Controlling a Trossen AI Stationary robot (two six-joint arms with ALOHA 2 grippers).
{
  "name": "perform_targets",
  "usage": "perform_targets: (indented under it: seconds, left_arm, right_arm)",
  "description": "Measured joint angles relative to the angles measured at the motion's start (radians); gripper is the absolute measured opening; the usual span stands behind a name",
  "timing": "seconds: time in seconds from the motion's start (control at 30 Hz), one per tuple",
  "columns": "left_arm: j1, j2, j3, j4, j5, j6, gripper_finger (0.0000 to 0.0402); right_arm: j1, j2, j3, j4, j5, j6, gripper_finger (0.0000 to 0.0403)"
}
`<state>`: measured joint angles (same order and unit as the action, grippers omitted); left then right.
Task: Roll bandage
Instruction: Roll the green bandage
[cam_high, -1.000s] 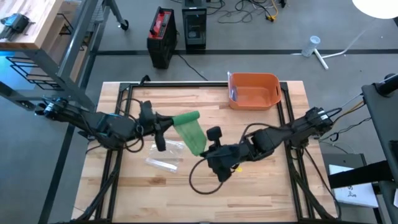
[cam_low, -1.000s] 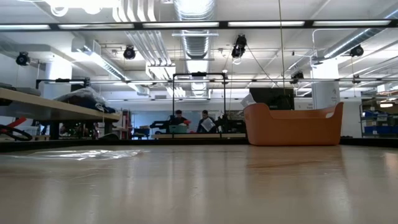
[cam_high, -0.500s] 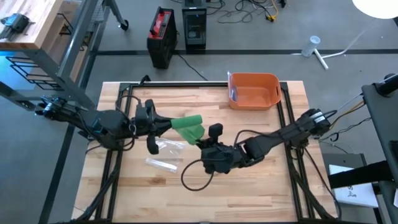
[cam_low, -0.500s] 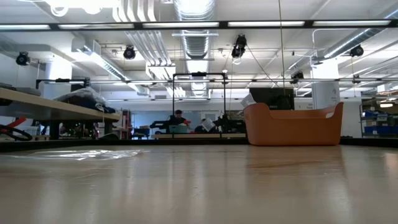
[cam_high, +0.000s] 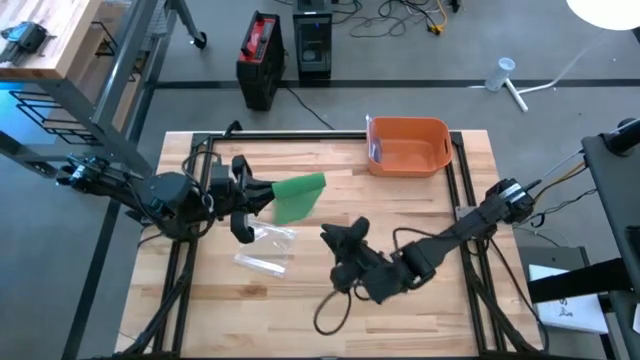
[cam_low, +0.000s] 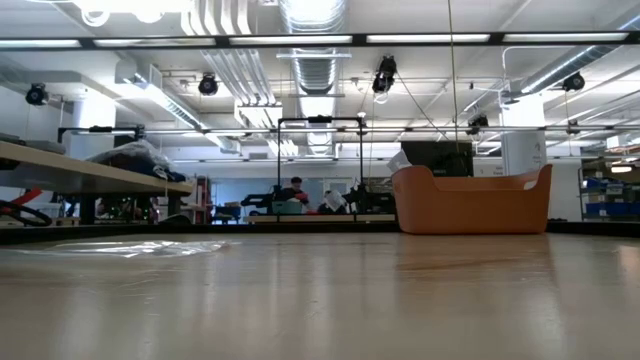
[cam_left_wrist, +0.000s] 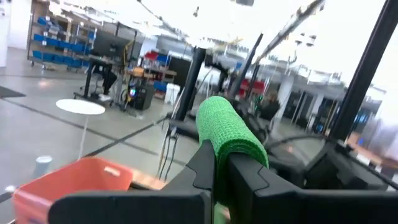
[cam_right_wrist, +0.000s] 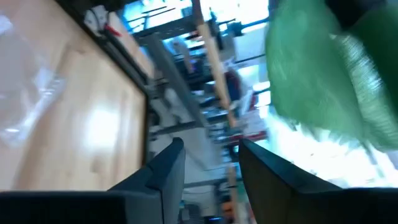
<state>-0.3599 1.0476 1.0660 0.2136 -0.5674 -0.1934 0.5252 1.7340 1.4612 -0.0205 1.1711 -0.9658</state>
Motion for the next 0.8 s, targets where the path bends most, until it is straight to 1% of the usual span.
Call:
perform_targets:
  seconds: [0.13,0.3,0.47,0.63,0.8]
  left_arm:
    - [0.0,0.02,0.0,0.065,0.0,-0.001,0.0007]
    - [0.0,0.035,0.0,0.123,0.0,-0.01,0.0007]
    - [0.0,0.038,0.0,0.158,0.001,-0.029,0.0007]
    - [-0.001,0.038,0.0,0.177,0.001,-0.06,0.0007]
    - [-0.004,0.053,0.0,0.191,0.013,-0.115,0.0007]
  right_arm:
    - [0.02,0.0,0.0,0.121,0.034,-0.188,0.0135]
    - [0.022,0.0,0.0,0.24,0.029,-0.36,0.0129]
    - [0.022,0.0,0.0,0.326,0.003,-0.526,0.0134]
    - [0.01,0.0,0.001,0.324,-0.087,-0.686,0.0145]
    - [-0.034,0.0,0.001,0.319,-0.089,-0.86,0.0154]
